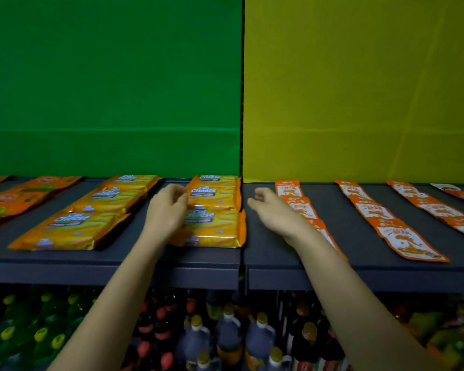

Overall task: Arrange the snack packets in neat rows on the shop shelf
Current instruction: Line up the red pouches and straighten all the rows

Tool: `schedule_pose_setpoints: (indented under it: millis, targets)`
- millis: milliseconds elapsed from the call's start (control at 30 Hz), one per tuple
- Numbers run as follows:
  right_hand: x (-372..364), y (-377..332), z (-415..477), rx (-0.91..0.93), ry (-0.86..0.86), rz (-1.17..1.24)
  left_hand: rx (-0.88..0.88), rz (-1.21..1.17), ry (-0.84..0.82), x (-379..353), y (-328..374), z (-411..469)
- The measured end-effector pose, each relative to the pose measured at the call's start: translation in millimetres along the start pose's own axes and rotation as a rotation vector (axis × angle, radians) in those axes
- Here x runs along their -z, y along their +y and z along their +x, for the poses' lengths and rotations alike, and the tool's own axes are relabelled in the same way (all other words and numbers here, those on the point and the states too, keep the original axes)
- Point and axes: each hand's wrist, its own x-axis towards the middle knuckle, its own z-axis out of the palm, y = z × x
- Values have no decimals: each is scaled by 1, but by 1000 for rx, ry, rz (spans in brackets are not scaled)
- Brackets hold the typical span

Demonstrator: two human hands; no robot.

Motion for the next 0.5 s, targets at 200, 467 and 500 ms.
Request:
schedule_pose_setpoints:
  millis: [200,467,500]
  targets:
    - [-44,-8,11,-121,57,93,162,-128,-329,-5,-37,16]
    - [-64,-15,11,-134,137,235,107,-125,-378,-6,-48,21]
    - [-65,-15,11,-135,141,244,104,-114,-377,-6,-49,21]
